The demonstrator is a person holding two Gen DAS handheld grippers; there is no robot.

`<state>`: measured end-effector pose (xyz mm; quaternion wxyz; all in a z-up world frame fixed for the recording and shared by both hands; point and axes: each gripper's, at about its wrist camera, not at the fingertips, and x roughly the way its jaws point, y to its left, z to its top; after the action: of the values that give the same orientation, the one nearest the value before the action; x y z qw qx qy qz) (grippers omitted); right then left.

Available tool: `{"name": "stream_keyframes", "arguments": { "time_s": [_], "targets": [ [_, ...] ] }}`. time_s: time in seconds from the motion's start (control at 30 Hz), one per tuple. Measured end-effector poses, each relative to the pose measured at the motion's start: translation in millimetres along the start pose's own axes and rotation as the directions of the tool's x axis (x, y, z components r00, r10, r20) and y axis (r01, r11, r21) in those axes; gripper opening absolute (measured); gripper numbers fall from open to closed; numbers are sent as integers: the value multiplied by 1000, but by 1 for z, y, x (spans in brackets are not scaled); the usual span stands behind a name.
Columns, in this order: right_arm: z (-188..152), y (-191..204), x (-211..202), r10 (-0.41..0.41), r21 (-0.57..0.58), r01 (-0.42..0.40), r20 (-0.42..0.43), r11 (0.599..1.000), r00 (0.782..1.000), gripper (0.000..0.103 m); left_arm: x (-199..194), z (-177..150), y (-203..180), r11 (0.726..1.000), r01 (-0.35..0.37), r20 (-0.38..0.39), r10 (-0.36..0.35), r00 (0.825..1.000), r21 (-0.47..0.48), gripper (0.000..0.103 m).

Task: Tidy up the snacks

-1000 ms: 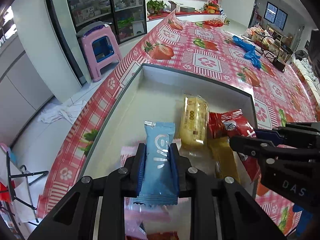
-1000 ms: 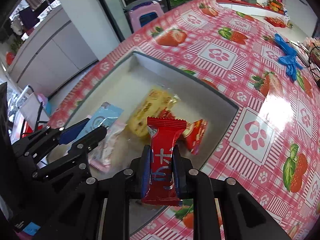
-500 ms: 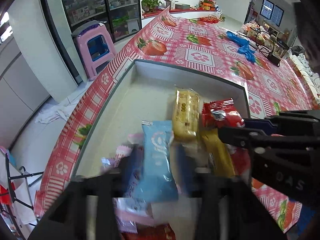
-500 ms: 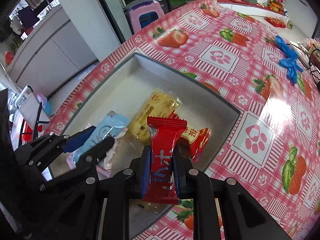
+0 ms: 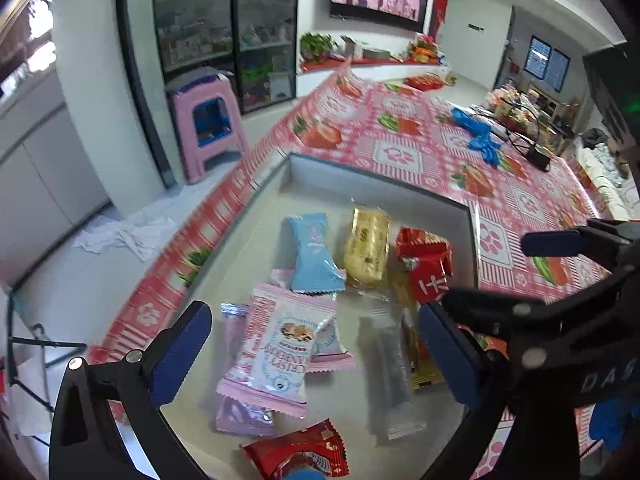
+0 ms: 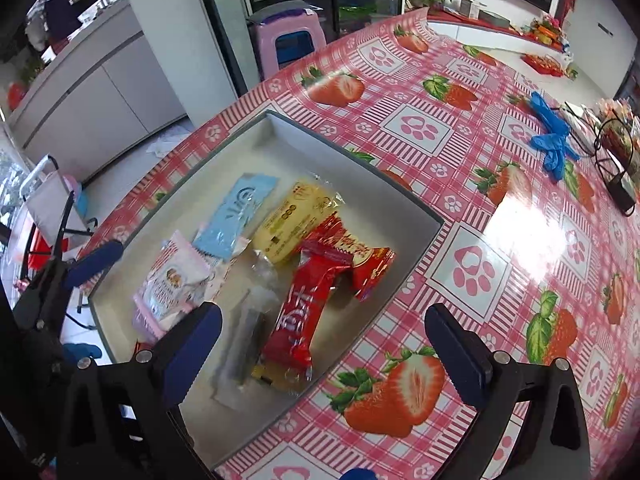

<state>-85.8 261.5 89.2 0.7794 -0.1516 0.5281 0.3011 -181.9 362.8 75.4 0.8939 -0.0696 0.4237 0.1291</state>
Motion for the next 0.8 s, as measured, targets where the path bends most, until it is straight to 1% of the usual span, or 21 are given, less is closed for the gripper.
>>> {"name": "stream_keyframes", "arguments": {
  "time_s": [0.03, 0.07, 0.17, 0.2, 0.27, 0.3, 0.33, 0.6, 0.8],
  "targets": [
    [-2, 2, -3, -8, -10, 8, 6, 1000, 1000, 102, -2, -1, -3, 1000, -21, -4, 21, 1000, 11, 103],
    [-4, 3, -6, -13, -20, 14, 15, 1000, 1000, 102, -4, -2, -5, 999, -25, -11, 25, 1000, 20, 103],
    [-11, 6, -12, -11, -26, 11, 23, 1000, 1000, 102, -5, -5, -8, 1000, -3, -64, 4, 998, 13, 103],
    [-12, 4, -12, -2, -23, 3, 19, 1000, 1000, 102, -5, -6, -9, 1000, -8, -74, 9, 997, 12, 103],
    [-15, 3, -13, 20, -19, -20, 5, 1000, 1000, 102, -8, -9, -14, 998, -46, -77, 49, 996, 31, 103],
    [-16, 3, -13, 20, -18, -20, 1, 1000, 1000, 102, -9, -10, -17, 997, -67, -73, 70, 995, 45, 103],
    [-17, 2, -13, 14, -19, -14, 0, 1000, 1000, 102, -9, -11, -19, 996, -73, -73, 76, 994, 52, 103],
    [-21, -1, -17, 18, -10, -18, -5, 1000, 1000, 102, -9, -13, -30, 993, -77, -100, 85, 991, 85, 103],
    [-23, -3, -17, 20, -8, -20, -11, 1000, 1000, 102, -10, -13, -33, 993, -76, -99, 85, 991, 93, 103]
  ]
}}
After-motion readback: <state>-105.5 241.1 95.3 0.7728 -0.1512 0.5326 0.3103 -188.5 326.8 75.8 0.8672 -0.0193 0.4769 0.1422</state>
